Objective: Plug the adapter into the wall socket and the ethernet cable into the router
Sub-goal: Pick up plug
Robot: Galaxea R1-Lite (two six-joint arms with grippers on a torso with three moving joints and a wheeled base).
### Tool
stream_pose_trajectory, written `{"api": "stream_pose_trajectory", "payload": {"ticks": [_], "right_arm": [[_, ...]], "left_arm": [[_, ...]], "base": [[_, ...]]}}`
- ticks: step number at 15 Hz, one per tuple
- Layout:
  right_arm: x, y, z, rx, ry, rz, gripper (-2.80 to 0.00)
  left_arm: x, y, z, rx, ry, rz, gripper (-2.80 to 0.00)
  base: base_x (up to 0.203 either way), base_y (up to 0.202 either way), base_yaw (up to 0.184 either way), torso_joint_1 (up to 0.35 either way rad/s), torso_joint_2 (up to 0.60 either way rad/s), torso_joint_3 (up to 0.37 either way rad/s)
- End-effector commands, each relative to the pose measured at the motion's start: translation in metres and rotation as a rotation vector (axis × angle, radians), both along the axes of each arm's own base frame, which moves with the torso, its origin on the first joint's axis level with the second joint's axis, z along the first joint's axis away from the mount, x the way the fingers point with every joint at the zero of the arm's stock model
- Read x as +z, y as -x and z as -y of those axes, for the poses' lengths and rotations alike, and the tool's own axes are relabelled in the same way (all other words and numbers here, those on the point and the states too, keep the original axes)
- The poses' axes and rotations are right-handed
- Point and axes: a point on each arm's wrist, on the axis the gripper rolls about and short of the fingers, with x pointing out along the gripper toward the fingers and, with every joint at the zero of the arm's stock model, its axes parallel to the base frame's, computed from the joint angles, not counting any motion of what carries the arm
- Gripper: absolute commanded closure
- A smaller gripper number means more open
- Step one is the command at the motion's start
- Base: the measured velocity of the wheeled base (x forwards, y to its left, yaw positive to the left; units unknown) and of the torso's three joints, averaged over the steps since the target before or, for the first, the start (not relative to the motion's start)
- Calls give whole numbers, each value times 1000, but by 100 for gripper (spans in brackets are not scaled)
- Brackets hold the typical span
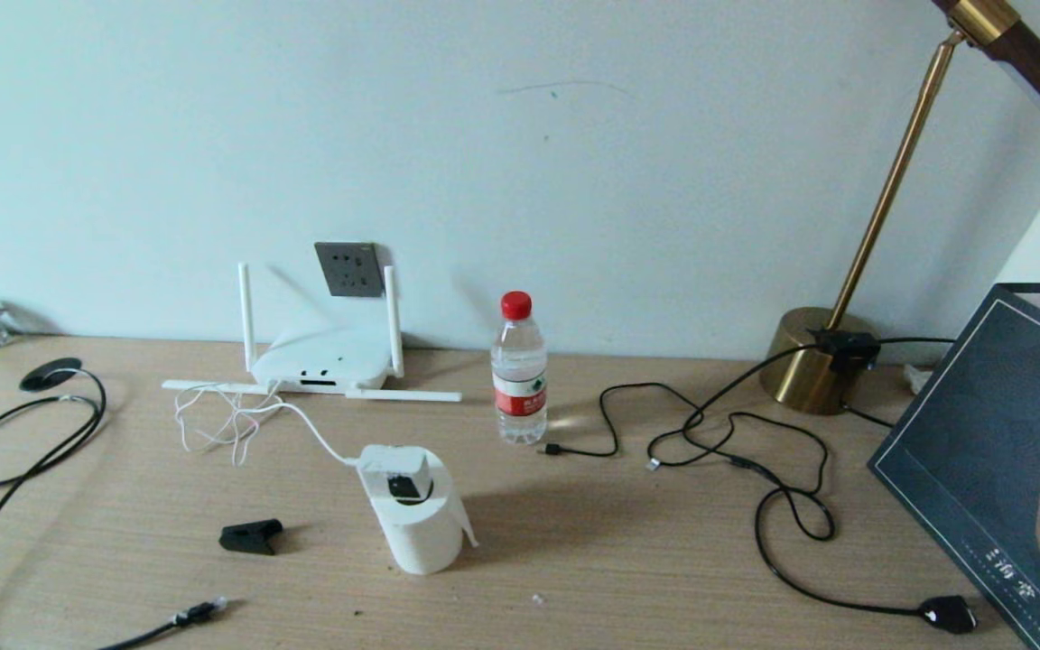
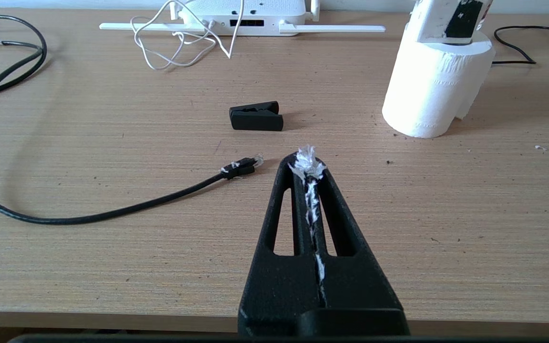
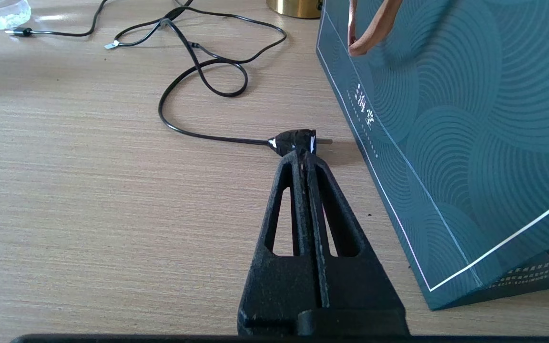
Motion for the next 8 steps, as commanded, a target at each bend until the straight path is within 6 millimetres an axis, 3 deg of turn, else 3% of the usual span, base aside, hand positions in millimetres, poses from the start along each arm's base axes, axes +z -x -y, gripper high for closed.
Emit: {"api": "stream_pose_trajectory", "payload": {"ticks": [1,6,8], "right_arm": [[0,0,0,0,0,-2,0],[0,0,0,0,0,-1,0],[0,0,0,-2,1,-1,0]], "left_arm": [[0,0,0,1,0,-2,0],[1,0,0,1,-10,11,0],[28,7,1,-32,-50,97,0]], "base": [[0,0,0,0,0,0],[0,0,0,0,0,0],[0,0,0,0,0,0]]}}
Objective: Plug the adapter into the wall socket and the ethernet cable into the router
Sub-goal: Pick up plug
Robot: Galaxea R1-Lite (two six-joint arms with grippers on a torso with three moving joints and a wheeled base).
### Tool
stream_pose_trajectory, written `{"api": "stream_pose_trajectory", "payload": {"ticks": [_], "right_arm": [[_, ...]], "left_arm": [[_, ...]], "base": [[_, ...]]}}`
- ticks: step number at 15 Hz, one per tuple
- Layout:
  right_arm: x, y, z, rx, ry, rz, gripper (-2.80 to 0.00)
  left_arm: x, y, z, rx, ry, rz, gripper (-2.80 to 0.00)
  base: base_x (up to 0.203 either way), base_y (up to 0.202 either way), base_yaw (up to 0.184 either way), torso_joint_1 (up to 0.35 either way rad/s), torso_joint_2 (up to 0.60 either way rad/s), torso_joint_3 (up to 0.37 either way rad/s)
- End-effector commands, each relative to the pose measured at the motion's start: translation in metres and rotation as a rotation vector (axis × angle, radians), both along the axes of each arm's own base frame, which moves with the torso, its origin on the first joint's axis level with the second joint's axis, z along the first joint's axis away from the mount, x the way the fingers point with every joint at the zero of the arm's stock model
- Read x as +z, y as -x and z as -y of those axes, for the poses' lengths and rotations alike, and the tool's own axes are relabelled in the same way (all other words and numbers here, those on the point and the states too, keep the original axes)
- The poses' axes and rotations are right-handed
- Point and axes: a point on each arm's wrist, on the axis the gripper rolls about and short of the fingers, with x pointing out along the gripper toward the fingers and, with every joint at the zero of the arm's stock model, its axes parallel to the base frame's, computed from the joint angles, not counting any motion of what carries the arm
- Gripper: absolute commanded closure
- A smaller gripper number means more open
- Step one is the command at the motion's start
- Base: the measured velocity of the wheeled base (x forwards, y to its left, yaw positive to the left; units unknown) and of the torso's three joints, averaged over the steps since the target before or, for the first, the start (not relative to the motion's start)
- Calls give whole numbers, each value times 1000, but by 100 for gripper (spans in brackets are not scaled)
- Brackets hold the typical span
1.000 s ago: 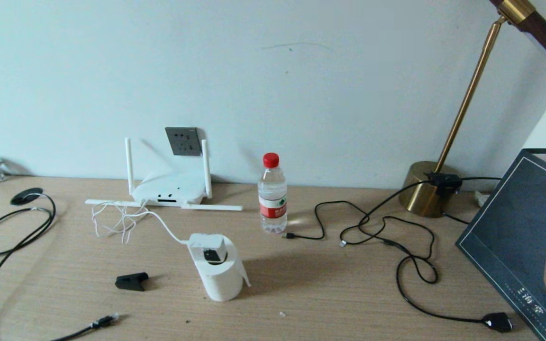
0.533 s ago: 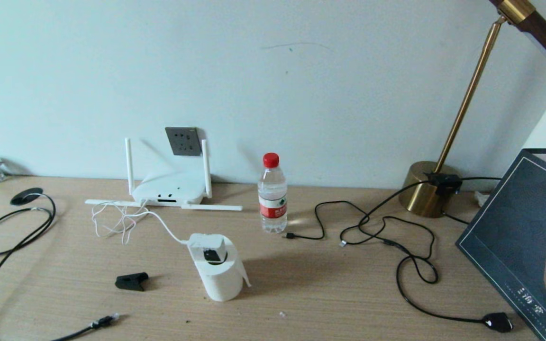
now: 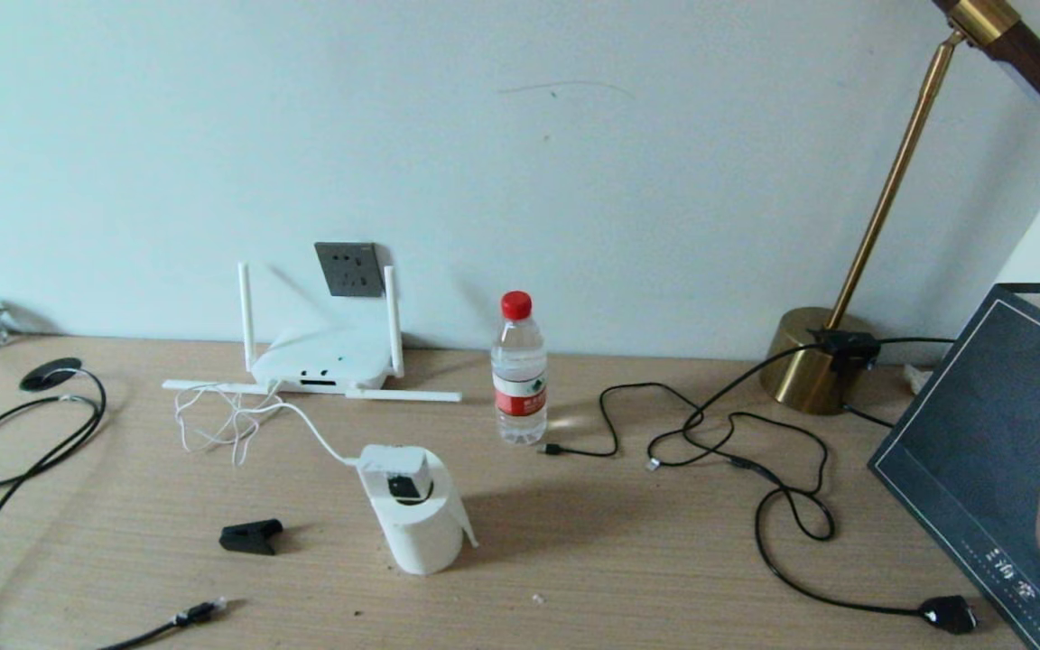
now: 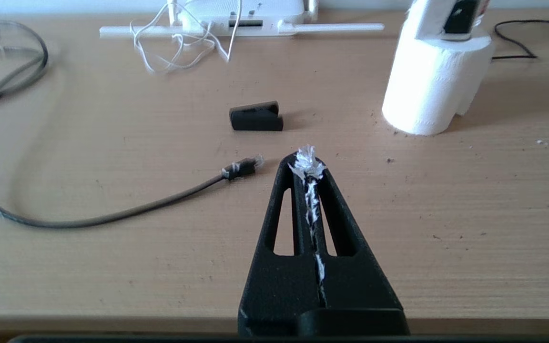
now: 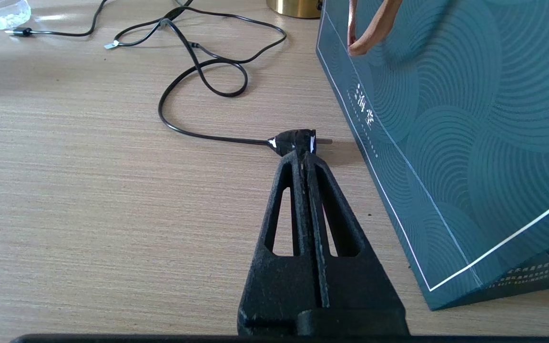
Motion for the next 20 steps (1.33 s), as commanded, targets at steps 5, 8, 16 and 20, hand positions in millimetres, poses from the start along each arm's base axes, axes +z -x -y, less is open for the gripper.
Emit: {"api": "stream_pose_trajectory", "payload": {"ticks": [5,8,16,20], "right_arm": [[0,0,0,0,1,-2,0],[0,0,0,0,1,-2,0],[0,0,0,0,1,-2,0],[0,0,0,0,1,-2,0]], "left_arm": [[124,-33,6,-273,-170,-16,0],[158,-109,9,-373,-290,-174,0],[208,-262,69,-711,-769,-182,0],[219,-280,83,-840,-903,-220,0]], "base": [[0,0,0,0,0,0],[0,0,0,0,0,0],[0,0,0,0,0,0],[0,0,0,0,0,0]]}}
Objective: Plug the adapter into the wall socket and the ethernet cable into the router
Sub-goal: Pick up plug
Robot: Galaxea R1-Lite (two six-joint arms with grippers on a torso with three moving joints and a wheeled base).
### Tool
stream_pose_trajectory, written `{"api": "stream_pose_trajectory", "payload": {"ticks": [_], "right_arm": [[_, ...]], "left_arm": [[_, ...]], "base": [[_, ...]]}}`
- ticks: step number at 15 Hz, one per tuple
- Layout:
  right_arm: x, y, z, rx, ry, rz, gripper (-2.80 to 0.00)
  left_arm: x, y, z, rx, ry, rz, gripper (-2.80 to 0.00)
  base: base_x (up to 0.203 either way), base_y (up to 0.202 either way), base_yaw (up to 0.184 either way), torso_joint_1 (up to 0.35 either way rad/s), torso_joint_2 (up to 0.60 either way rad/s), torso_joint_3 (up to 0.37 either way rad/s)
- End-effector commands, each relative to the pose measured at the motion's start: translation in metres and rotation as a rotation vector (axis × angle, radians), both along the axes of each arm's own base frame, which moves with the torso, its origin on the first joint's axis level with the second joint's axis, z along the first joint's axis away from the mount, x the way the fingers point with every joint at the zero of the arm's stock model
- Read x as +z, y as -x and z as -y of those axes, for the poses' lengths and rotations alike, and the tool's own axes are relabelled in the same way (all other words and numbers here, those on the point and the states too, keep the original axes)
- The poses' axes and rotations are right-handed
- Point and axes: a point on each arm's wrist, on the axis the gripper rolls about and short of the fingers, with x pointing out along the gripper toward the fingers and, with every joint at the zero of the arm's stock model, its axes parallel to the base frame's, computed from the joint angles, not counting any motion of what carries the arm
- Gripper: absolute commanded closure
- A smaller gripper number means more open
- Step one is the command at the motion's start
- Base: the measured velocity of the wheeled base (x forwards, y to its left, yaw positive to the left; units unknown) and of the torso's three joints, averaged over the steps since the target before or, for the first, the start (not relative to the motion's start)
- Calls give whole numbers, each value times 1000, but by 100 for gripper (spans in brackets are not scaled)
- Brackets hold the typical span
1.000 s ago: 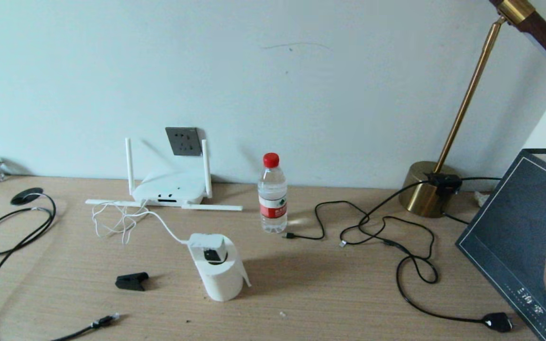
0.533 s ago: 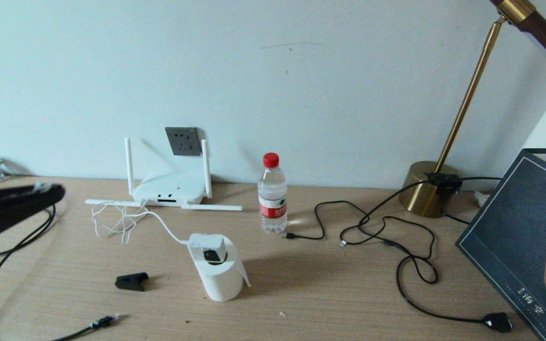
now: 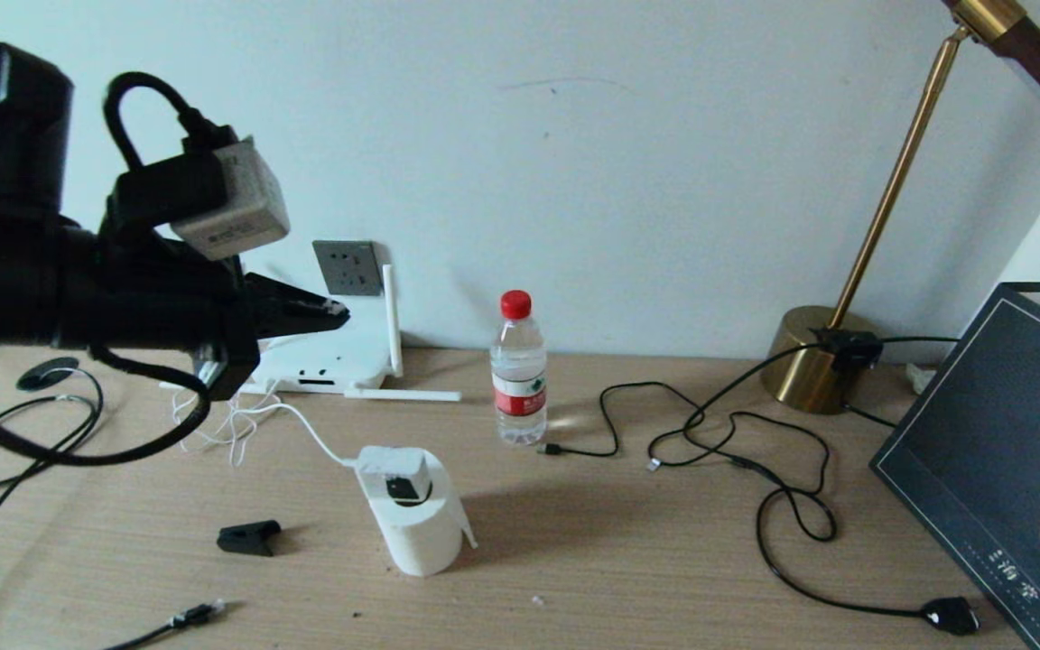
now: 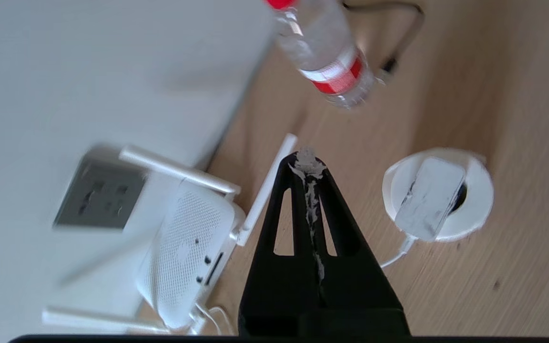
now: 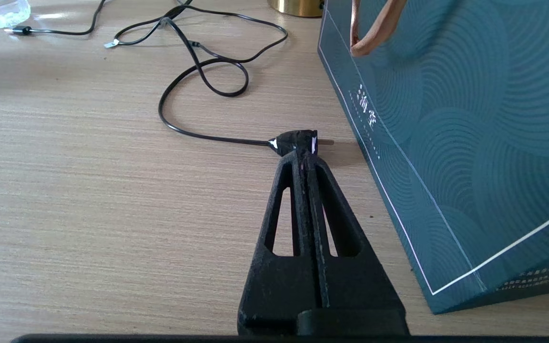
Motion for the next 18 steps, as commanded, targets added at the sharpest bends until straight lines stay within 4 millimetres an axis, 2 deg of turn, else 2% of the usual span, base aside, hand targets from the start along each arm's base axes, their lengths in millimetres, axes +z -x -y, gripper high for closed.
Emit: {"api": "stream_pose_trajectory", "payload": {"ticks": [1,3,6,8,11,18], "right_arm": [[0,0,0,0,1,-1,0],[0,0,0,0,1,-2,0],[0,0,0,0,1,-1,0],[0,0,0,0,1,-2,0],[0,0,0,0,1,-2,0],[0,0,0,-1,1,-1,0]], "left_arm": [[1,-18,8,-67,-92,-66,-280],[3,-23,11,-110,-150,-121,-280],[2,-31,33,-203,-205,-194,-280],[-4,-33,44,-247,-236,-268,-280],[-24,-48,58,-285,-269,-331,-280],[-40,-39,53,-299,-339,-626,-280]], "base": [[0,0,0,0,0,0],[0,0,0,0,0,0],[0,0,0,0,0,0],[0,0,0,0,0,0],[0,0,0,0,0,0],[0,0,0,0,0,0]]}}
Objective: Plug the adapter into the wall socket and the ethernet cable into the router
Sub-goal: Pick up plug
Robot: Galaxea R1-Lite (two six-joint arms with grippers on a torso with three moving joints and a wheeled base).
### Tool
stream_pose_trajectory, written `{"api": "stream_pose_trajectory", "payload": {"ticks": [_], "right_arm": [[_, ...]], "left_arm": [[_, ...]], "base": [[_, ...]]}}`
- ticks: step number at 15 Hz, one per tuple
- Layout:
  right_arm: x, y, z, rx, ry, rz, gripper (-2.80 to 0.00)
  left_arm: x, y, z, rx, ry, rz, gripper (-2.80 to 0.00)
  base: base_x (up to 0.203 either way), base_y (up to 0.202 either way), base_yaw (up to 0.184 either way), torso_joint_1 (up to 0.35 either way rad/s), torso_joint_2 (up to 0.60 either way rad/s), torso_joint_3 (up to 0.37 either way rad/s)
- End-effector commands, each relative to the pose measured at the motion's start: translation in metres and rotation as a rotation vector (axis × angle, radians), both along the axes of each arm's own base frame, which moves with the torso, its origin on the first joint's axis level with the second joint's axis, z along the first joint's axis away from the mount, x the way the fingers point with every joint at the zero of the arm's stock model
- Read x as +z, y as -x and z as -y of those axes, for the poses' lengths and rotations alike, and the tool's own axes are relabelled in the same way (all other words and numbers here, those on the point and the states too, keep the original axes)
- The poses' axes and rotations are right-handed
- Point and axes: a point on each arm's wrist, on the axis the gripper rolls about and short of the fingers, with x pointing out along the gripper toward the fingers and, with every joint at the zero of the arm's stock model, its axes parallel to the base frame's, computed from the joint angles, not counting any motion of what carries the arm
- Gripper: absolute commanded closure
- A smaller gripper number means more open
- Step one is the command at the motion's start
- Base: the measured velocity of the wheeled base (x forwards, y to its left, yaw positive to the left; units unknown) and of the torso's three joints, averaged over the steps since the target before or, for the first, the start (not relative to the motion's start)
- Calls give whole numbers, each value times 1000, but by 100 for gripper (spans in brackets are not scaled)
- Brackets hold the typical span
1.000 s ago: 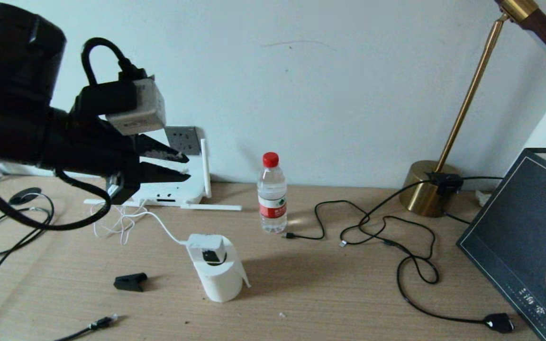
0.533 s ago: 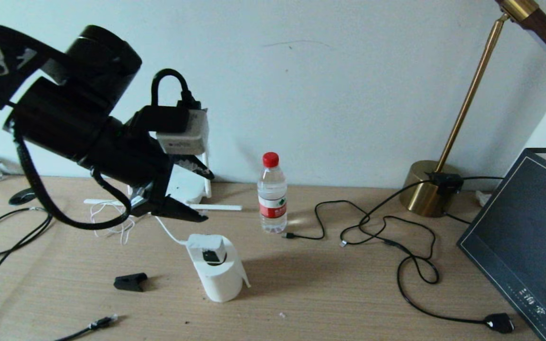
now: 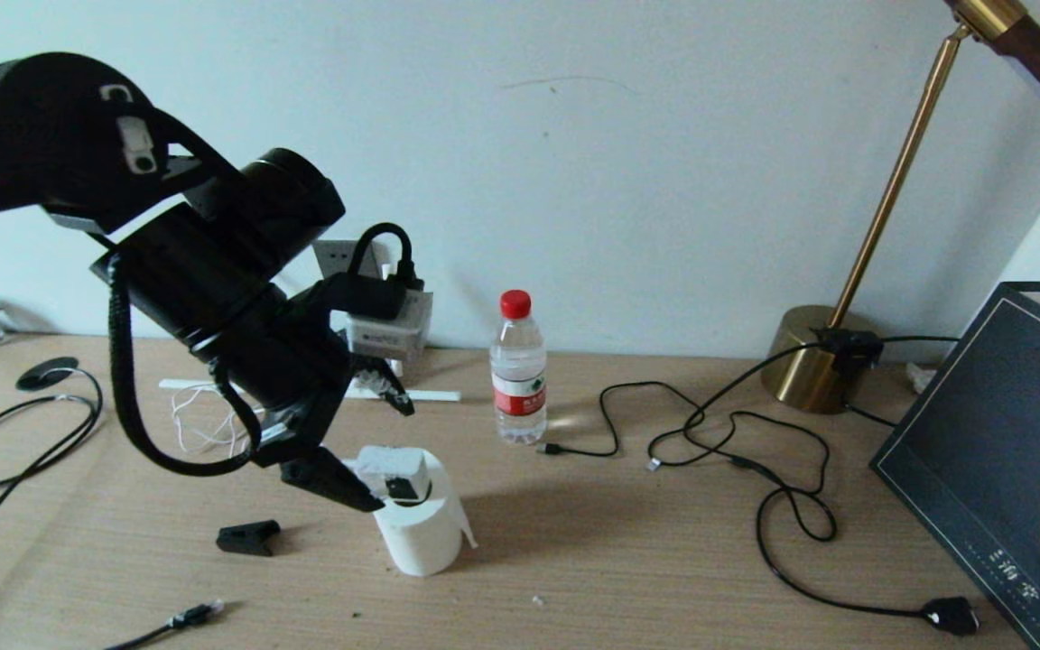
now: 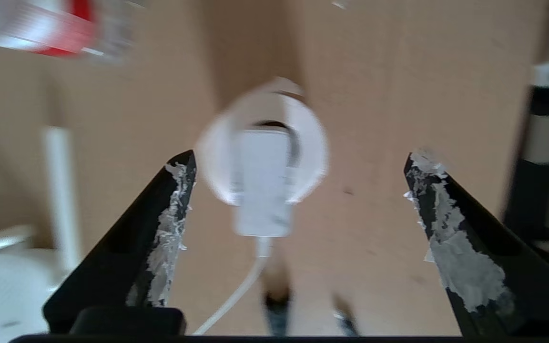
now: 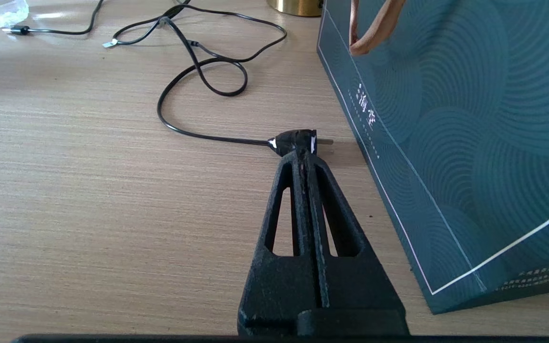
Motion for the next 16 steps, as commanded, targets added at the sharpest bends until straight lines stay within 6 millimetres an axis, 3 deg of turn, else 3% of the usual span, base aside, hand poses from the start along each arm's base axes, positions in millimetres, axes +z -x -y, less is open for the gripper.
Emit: {"api": "stream_pose_trajectory", "payload": {"ticks": [1,9,16], "right_arm": [[0,0,0,0,1,-1,0],[0,0,0,-1,1,-2,0],[0,0,0,0,1,-2,0]], "left_arm": [[-7,-1,0,-4,-25,-58,-280],[-36,-28,16,-10,-68,-60,-280],[-40,-30,18,44,-155,-45,-280]], "base": [[0,0,0,0,0,0],[0,0,0,0,0,0],[0,0,0,0,0,0]]}}
